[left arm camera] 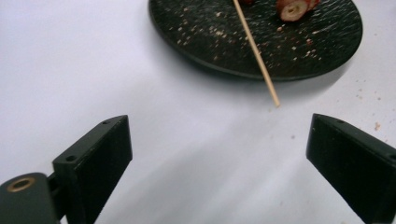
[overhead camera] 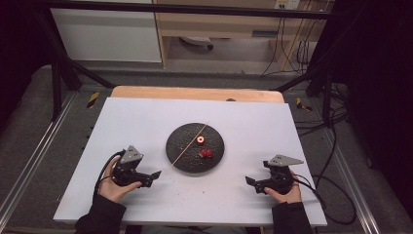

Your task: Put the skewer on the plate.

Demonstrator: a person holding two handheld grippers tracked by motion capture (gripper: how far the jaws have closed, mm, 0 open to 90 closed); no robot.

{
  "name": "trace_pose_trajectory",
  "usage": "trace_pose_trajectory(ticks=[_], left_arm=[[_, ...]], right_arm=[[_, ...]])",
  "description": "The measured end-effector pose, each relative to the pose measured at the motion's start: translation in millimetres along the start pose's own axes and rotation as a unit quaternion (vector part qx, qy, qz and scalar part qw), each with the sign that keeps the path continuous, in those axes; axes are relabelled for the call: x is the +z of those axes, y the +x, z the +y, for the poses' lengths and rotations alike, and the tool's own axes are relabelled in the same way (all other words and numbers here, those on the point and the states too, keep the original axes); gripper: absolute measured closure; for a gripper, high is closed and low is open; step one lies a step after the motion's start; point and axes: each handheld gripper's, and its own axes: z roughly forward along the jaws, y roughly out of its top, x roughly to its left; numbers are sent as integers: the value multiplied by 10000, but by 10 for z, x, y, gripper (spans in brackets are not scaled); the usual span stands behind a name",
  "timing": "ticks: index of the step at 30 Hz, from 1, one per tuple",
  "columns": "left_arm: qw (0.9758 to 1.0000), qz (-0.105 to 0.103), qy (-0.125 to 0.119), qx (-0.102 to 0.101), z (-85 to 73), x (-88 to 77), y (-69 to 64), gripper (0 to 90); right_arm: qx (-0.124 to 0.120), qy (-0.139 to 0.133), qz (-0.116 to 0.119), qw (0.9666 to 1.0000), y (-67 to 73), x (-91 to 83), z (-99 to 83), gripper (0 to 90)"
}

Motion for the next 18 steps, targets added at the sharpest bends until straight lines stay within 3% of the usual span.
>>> trace_pose_trajectory(ticks=[9, 18], left_arm=[[9999, 80, -104, -92, -291, -75, 96, 46], [9999, 42, -103, -92, -370, -120, 126, 39]], right_arm=[[-70, 100, 13, 9999, 10, 16, -17, 8], [-138, 285, 35, 9995, 19, 52, -38, 8]])
